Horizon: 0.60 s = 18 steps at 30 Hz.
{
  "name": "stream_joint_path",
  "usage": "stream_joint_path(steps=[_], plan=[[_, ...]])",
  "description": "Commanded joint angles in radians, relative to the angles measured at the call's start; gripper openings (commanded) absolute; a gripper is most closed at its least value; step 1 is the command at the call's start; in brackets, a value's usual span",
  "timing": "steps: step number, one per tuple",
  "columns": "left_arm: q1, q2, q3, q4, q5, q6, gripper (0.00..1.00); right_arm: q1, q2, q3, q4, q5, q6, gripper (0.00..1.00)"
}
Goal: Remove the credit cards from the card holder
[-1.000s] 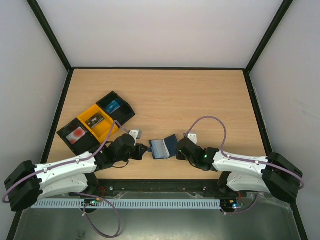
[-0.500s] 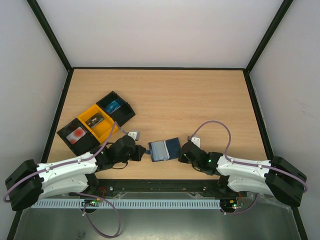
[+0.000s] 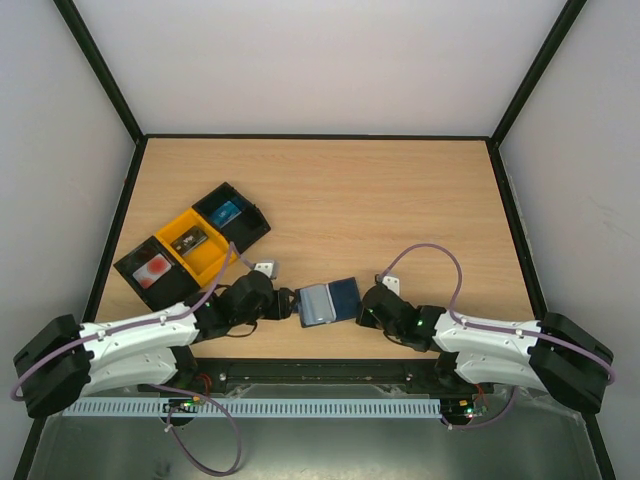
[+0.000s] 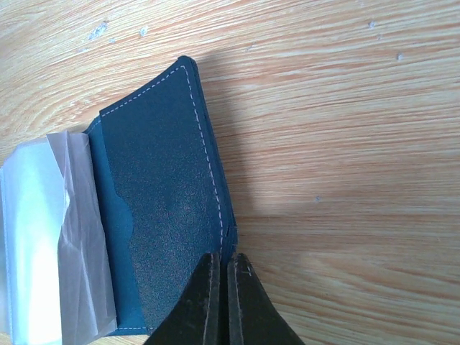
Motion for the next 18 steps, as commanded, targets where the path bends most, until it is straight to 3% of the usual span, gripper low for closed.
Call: stream_joint_path(steps=[1,18], plan=[[0.011,0.055,-0.012,0.054,-0.030,0.018,0.62,0.004,0.014,-0.023,0.015,0.001,0.016,0.02],[0.011,0.288,-0.019,0.204,0.081,0.006,0.51,0.003,0.008,-0.027,0.020,0.001,0.016,0.02]])
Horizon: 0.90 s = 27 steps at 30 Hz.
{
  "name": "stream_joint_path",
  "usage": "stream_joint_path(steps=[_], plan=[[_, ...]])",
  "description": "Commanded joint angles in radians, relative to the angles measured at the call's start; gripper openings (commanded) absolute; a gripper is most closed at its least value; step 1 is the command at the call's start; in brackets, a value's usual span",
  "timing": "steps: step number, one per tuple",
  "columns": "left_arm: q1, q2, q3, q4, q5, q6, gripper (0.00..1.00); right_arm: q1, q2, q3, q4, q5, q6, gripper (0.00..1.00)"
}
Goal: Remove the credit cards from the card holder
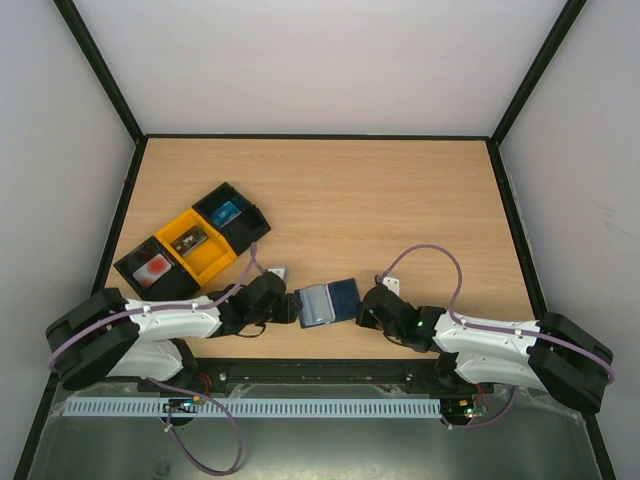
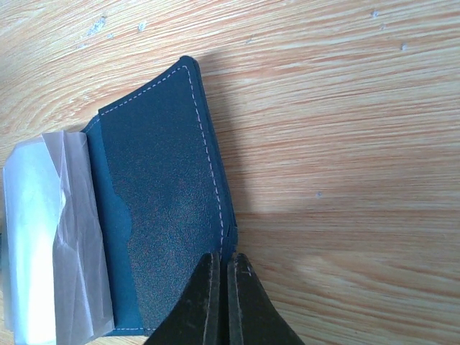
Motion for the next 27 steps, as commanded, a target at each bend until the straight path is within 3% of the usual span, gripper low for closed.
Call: stream_joint_path(steps=[1,4,9,15,20,27], plan=[[0.004,0.037,-0.011,0.056,0.035,0.000,0.49,0.003,0.000,-0.015,-0.003,0.013,0.008,0.02],[0.004,0.040,-0.012,0.062,0.038,0.005,0.38,0.003,-0.009,-0.016,-0.009,0.014,0.009,0.03],[0.004,0.021,-0.013,0.060,0.054,0.012,0.04,0.004,-0.043,-0.010,-0.032,0.026,0.006,0.08],[0.004,-0.060,-0.014,0.046,0.082,0.023,0.03,0.003,-0.121,0.040,-0.145,0.050,-0.003,0.24],[0.002,-0.152,-0.019,0.048,0.099,0.027,0.03,0.003,-0.196,0.103,-0.230,0.063,-0.017,0.31],[0.002,-0.214,-0.026,0.041,0.084,0.023,0.03,0.013,-0.112,0.183,-0.154,-0.028,-0.091,0.41]])
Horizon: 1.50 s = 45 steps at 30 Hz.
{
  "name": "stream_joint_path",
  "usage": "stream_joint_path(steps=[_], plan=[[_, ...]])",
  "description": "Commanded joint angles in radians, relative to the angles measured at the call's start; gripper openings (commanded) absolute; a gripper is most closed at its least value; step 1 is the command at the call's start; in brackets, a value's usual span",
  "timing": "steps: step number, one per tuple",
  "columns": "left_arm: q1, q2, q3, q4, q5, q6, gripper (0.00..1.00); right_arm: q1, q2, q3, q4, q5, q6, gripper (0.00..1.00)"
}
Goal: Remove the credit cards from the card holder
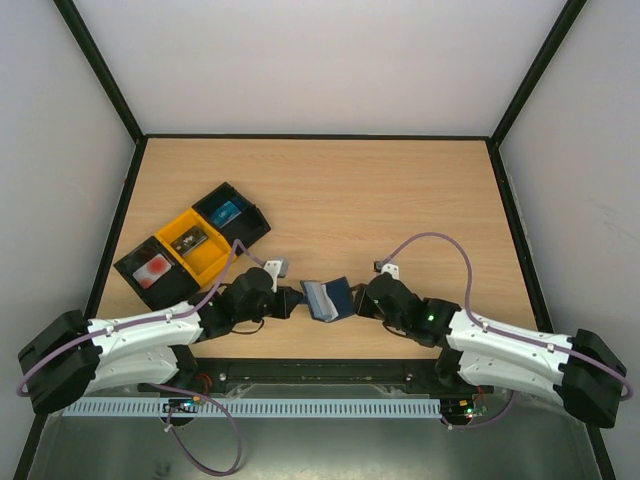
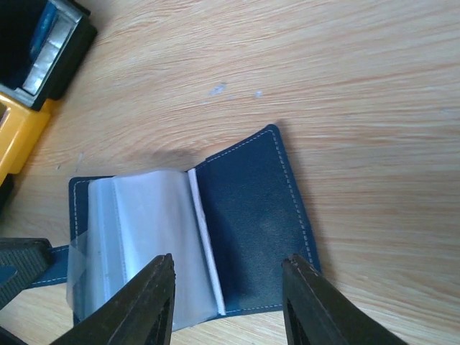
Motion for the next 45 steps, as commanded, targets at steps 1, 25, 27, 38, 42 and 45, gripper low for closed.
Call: stream_joint_path(steps=[1,25,27,38,42,45], plan=[[0.000,-0.019,-0.018,-0.003,-0.006,0.012,0.03,0.020,0.084,0.079,0.020,-0.038,-0.066,0.43],[0.000,-0.006,-0.028,-0.050,-0.037,0.028,0.03,0.075,0.458,0.139,0.241,-0.158,-0.150,0.80],[0.000,-0.008,-0.027,-0.049,-0.034,0.028,0.03,0.077,0.481,0.145,0.240,-0.156,-0.152,0.80],[0.000,-0.014,-0.043,-0.043,-0.032,0.026,0.03,0.090,0.502,0.157,0.175,-0.063,-0.156,0.55],[0.001,-0.010,-0.047,-0.044,-0.031,0.030,0.03,0.090,0.481,0.152,0.117,0.009,-0.139,0.45],[0.001,-0.009,-0.048,-0.046,-0.028,0.041,0.03,0.090,0.453,0.139,0.082,0.053,-0.121,0.40]])
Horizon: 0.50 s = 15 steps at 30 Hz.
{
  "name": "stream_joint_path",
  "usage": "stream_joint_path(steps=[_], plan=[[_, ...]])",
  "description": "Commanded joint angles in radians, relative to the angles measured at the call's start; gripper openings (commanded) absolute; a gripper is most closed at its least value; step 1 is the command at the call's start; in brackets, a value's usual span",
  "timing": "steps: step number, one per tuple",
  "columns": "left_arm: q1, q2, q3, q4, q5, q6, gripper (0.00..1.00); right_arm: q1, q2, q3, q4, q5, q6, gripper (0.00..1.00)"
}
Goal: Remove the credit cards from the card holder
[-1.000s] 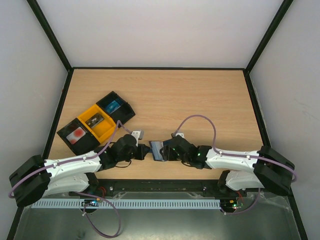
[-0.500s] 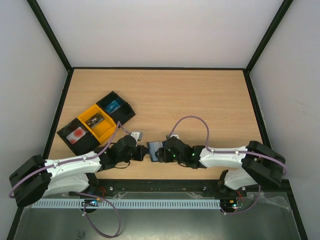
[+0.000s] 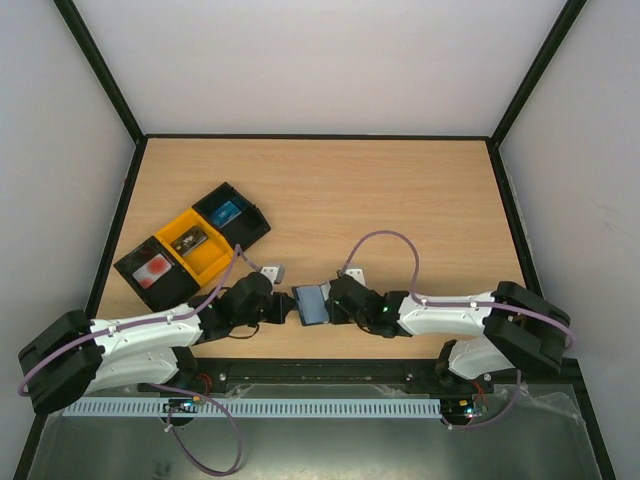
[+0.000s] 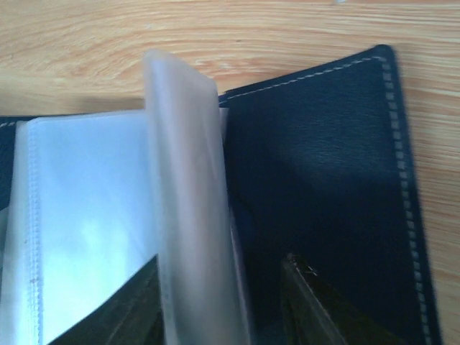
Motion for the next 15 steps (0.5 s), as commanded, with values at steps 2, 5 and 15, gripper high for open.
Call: stream_joint_path(steps=[2,5,15], plan=[[0.000,-0.002,-0.014,0.024,0.026,0.046,0.03,0.007,-0.059,-0.022,-0.097,0.127,0.035,0.34],[0.000,-0.004,-0.026,0.073,0.100,0.070,0.03,0.007,-0.089,-0.058,-0.107,0.137,0.062,0.26],[0.000,0.004,-0.019,0.079,0.169,0.116,0.03,0.007,-0.259,-0.168,-0.138,0.109,0.170,0.20]])
